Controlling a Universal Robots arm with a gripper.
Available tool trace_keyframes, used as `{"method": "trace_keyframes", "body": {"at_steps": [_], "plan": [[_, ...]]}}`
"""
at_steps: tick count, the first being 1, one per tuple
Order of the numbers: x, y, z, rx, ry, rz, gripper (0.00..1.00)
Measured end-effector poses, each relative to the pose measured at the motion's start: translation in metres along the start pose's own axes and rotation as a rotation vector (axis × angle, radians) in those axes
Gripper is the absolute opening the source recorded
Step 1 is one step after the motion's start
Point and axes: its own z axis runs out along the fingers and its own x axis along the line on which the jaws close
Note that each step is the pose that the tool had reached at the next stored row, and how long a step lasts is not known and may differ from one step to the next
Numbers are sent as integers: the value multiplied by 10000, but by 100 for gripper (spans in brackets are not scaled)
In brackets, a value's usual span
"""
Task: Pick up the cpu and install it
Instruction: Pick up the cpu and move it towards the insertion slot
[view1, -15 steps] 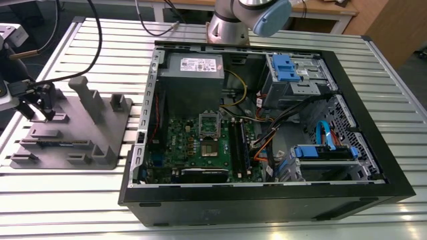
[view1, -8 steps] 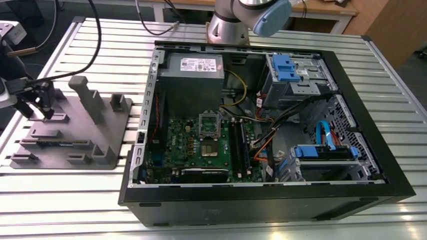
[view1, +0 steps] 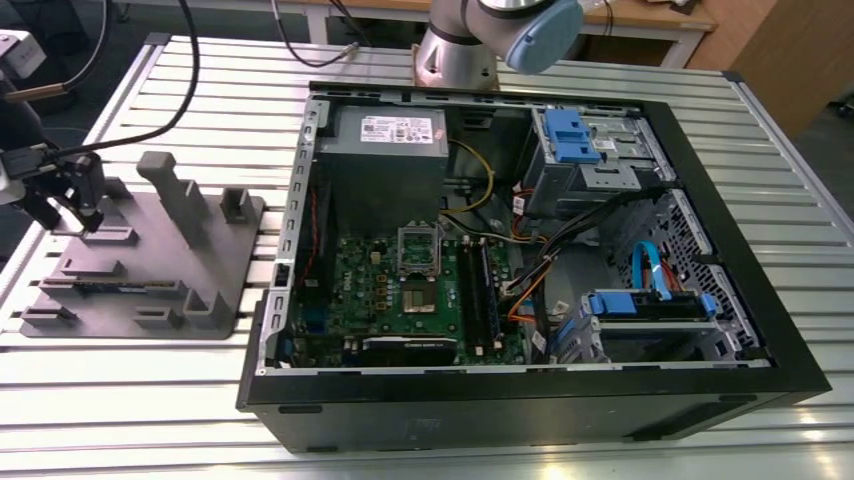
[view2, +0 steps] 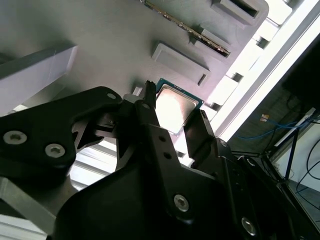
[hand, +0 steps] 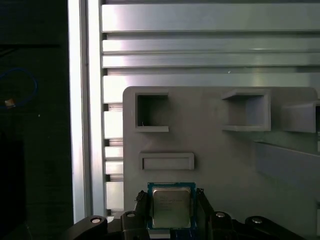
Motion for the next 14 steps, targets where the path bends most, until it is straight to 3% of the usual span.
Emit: {"method": "trace_keyframes", "body": {"at_steps": [14], "plan": [[-4, -1, -167, 1, 0, 0, 47]]}}
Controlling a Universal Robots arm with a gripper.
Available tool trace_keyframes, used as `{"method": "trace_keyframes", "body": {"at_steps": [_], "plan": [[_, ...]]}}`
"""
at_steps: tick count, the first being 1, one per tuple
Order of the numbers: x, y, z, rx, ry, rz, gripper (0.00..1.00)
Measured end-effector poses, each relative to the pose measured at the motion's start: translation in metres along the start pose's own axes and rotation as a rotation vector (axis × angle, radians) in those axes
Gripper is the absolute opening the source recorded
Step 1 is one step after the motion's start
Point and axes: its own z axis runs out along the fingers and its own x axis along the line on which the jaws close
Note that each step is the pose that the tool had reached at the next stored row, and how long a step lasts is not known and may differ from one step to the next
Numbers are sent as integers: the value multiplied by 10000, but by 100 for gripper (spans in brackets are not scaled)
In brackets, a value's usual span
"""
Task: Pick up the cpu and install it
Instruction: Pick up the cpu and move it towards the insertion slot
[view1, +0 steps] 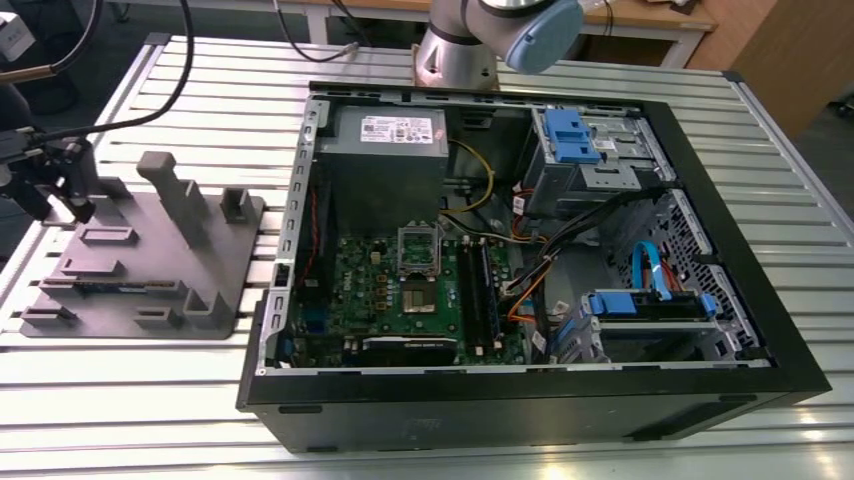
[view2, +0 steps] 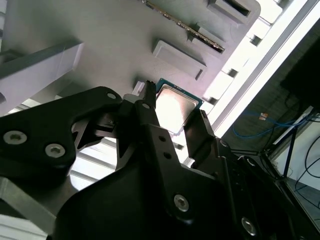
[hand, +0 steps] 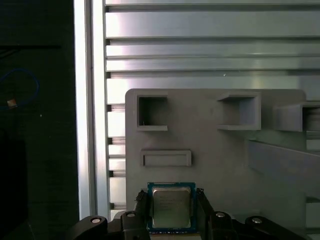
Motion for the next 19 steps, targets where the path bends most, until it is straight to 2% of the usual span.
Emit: {"method": "trace_keyframes", "body": {"at_steps": [8, 19], "plan": [[-1, 0, -47, 1, -1, -1, 47], [-1, 0, -60, 4, 3, 0, 47]]}}
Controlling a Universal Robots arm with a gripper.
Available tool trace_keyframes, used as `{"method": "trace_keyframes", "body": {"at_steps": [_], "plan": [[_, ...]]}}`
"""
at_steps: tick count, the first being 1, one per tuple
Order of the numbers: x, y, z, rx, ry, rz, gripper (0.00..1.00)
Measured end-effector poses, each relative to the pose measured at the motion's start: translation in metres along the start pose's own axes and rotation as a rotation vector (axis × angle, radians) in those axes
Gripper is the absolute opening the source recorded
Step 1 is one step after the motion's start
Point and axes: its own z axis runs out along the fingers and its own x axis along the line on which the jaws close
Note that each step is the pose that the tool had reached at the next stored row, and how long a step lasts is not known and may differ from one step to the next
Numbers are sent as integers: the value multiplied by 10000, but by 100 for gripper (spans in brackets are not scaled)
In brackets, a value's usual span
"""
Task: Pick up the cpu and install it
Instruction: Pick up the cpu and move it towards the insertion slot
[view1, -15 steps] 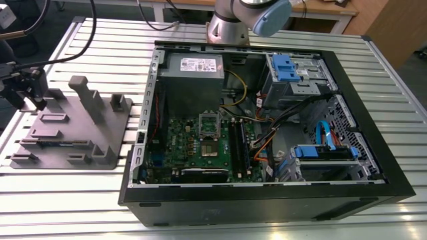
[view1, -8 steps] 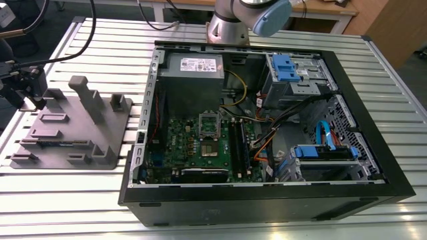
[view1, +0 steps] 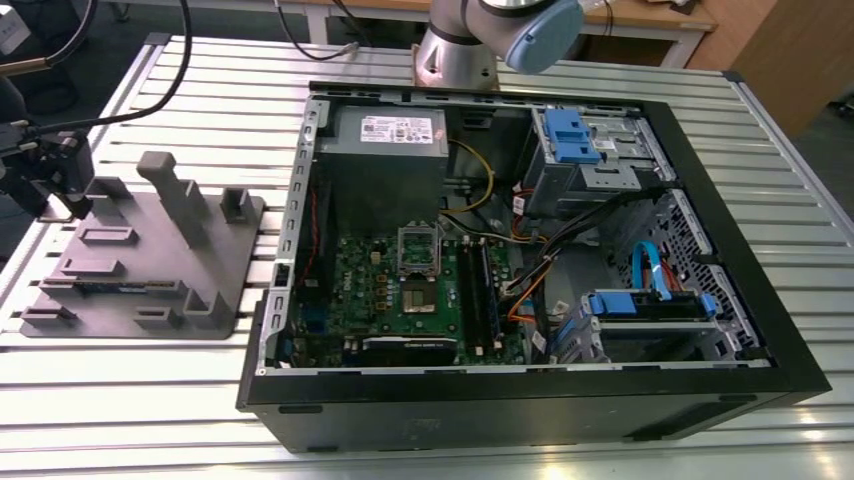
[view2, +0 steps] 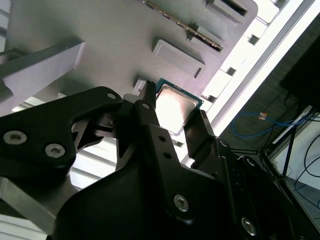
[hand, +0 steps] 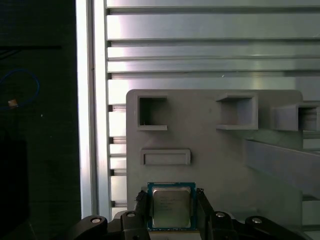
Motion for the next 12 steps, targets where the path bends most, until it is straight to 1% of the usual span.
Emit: {"method": "trace_keyframes", "body": {"at_steps": [2, 6, 12], "plan": [[-1, 0, -24, -2, -3, 0, 47], [-3, 0, -99, -2, -4, 1, 47], [-6, 0, -238, -2, -3, 0, 47]]}}
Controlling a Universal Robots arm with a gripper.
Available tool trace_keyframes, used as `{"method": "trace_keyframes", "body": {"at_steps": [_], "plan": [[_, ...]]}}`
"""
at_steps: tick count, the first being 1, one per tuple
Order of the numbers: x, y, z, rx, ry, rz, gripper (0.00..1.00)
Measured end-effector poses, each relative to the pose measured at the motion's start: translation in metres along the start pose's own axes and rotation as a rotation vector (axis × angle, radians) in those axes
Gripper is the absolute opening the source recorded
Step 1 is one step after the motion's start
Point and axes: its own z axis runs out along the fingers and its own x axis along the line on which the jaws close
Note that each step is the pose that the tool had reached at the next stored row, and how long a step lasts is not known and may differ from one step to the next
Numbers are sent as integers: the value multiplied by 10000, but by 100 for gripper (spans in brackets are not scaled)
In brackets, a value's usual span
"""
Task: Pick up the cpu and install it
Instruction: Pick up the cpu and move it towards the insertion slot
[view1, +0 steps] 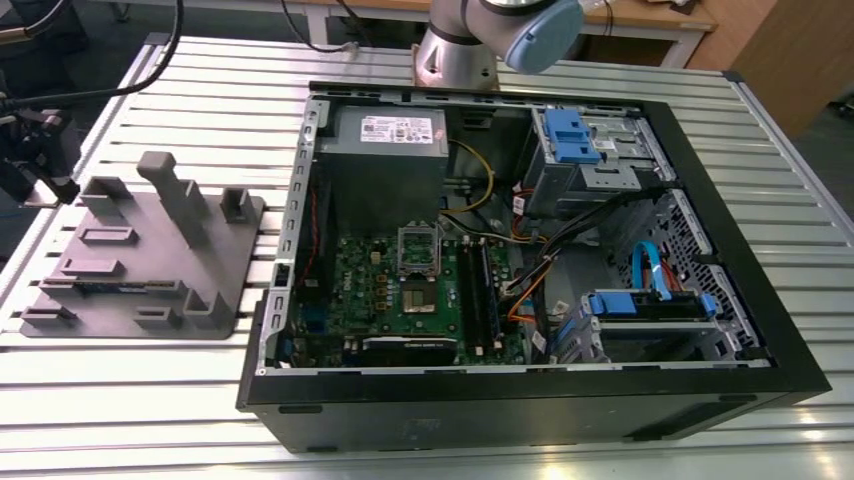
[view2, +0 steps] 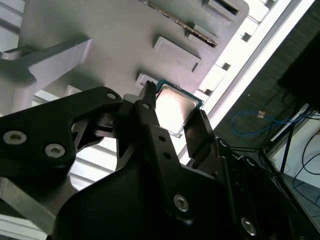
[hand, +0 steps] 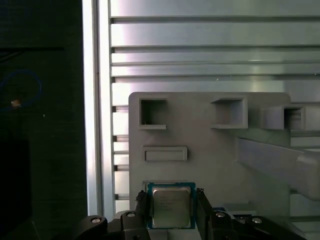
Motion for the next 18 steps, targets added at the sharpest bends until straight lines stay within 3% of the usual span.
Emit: {"method": "trace_keyframes", "body": {"at_steps": [4, 9, 18], "plan": [[-2, 0, -95, 0, 0, 0, 47], [-4, -1, -152, 0, 0, 0, 47], [-4, -1, -170, 0, 0, 0, 47]]}}
